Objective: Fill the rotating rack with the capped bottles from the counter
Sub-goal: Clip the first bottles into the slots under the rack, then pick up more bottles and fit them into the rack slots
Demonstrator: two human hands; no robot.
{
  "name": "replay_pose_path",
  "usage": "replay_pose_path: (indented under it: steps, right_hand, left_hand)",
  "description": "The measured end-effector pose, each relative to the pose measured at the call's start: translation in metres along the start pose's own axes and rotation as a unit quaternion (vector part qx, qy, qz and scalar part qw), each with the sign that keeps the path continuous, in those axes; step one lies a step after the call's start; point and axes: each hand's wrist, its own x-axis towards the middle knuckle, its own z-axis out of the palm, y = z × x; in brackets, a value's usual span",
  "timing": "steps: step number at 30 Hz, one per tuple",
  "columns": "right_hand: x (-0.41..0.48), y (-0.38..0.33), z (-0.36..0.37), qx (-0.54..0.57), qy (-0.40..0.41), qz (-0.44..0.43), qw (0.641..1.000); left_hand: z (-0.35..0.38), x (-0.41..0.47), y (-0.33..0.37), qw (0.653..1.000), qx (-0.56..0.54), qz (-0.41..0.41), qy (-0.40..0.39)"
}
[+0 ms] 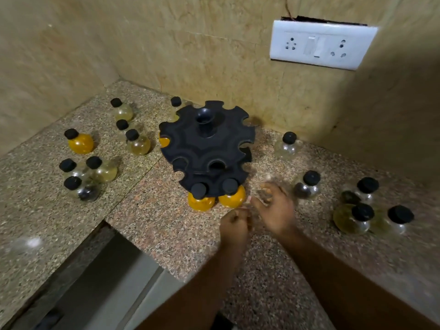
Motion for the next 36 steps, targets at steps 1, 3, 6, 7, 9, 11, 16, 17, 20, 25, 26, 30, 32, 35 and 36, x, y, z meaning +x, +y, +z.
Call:
replay_pose_path:
  steps: [1, 3, 6, 7, 9, 11, 16, 17, 20, 25, 26, 30, 32, 35, 36]
  right_hand:
    - [-0.004, 0.008, -0.006, 0.012, 0.025, 0.027, 0.999]
    - [-0.01, 0.021, -0.018, 0.032, 0.08, 0.085, 0.993]
    - [-0.012, 0.037, -0.037, 0.054, 0.174, 0.134, 0.974]
    - [-0.01, 0.043, -0.043, 0.055, 0.189, 0.149, 0.969]
    - [-0.003, 0.05, -0.054, 0.057, 0.196, 0.188, 0.961]
    - [0.006, 0.054, -0.062, 0.05, 0.188, 0.191, 0.962]
    - [0.031, 0.07, -0.064, 0.059, 0.153, 0.123, 0.979]
    - [0.036, 0.072, -0.063, 0.058, 0.15, 0.118, 0.98]
    - [0.046, 0.074, -0.061, 0.063, 0.15, 0.101, 0.982]
    - [0.056, 0.081, -0.058, 0.066, 0.158, 0.098, 0.98]
    - [0.057, 0.082, -0.059, 0.069, 0.158, 0.098, 0.98]
    - [0.056, 0.079, -0.067, 0.047, 0.17, 0.084, 0.981]
    - [0.055, 0.072, -0.072, 0.035, 0.165, 0.078, 0.983]
    - [0.051, 0.059, -0.073, 0.039, 0.145, 0.061, 0.987]
    - [0.049, 0.055, -0.071, 0.04, 0.137, 0.053, 0.988]
  left_hand:
    - [0.008, 0.003, -0.007, 0.997, 0.068, 0.037, -0.021]
    - [0.021, 0.009, -0.011, 0.964, 0.226, 0.124, -0.06]
    - [0.044, 0.016, -0.008, 0.867, 0.414, 0.236, -0.148]
    - [0.053, 0.02, -0.006, 0.832, 0.459, 0.261, -0.172]
    - [0.072, 0.029, -0.006, 0.771, 0.536, 0.276, -0.204]
    - [0.086, 0.041, -0.007, 0.715, 0.612, 0.254, -0.225]
    - [0.108, 0.058, 0.001, 0.637, 0.699, 0.18, -0.271]
    - [0.111, 0.059, 0.005, 0.633, 0.704, 0.163, -0.277]
    - [0.115, 0.059, 0.015, 0.625, 0.71, 0.141, -0.293]
    - [0.114, 0.062, 0.014, 0.643, 0.696, 0.138, -0.289]
    - [0.113, 0.062, 0.012, 0.656, 0.684, 0.138, -0.287]
    - [0.118, 0.057, 0.015, 0.843, 0.472, 0.143, -0.215]
    - [0.116, 0.052, 0.024, 0.955, 0.269, 0.059, -0.113]
    - [0.105, 0.05, 0.031, 0.997, 0.008, -0.07, 0.005]
    - [0.099, 0.048, 0.032, 0.991, -0.078, -0.104, 0.021]
